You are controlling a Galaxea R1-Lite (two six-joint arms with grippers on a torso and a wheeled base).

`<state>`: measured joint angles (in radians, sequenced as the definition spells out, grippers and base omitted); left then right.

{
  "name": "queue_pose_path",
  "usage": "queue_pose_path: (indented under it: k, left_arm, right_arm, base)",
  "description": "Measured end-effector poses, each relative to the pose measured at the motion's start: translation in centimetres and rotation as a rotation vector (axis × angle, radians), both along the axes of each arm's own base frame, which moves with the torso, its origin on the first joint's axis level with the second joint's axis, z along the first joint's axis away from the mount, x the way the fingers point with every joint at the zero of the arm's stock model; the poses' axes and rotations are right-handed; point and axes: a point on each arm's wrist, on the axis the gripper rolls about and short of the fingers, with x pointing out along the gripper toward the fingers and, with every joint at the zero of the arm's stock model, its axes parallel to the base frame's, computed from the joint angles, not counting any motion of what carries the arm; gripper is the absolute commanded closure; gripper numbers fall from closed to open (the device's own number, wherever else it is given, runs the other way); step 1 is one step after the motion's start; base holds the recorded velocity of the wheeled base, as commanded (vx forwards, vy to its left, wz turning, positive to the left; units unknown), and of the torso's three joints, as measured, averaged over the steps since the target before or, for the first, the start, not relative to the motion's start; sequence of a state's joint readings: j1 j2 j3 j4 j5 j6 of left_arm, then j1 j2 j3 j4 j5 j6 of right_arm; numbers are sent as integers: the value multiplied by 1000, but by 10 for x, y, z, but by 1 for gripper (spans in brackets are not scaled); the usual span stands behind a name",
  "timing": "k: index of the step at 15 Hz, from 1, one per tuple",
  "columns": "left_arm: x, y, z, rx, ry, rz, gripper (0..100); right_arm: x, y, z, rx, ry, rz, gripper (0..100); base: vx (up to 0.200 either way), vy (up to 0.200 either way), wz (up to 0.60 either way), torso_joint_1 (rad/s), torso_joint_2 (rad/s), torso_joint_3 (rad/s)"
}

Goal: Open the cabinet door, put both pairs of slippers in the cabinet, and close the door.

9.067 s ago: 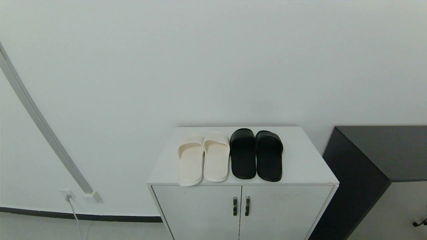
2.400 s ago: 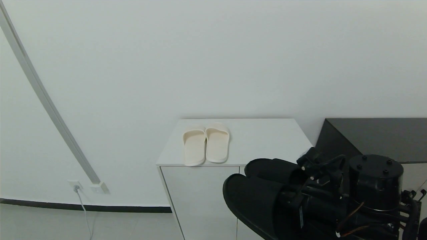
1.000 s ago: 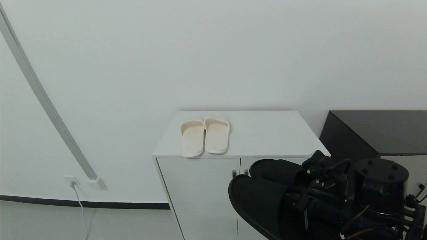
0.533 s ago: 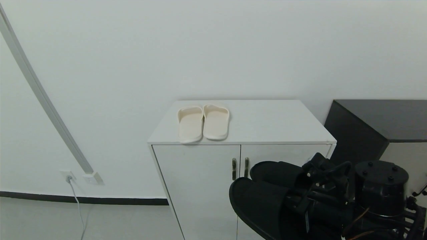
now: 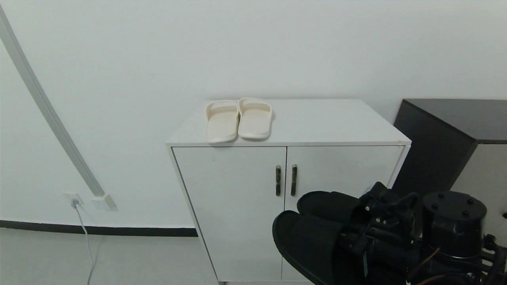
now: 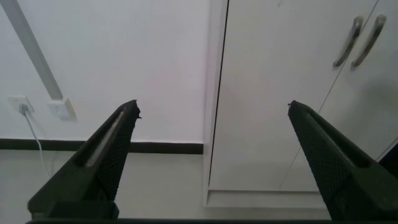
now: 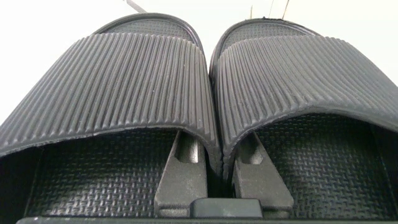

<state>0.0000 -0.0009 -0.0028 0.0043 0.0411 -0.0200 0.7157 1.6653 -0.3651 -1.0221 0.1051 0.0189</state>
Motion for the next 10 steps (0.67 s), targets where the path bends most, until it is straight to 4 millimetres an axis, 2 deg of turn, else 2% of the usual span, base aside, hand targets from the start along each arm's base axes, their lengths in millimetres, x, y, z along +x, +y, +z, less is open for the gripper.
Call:
queue_pose_path:
  k: [10]
  left_arm:
    - [0, 0, 0, 11, 1, 0, 0]
  right_arm:
    - [-1, -1, -2, 1, 3, 0, 100]
  base:
    - [0, 0, 0, -138, 475, 335]
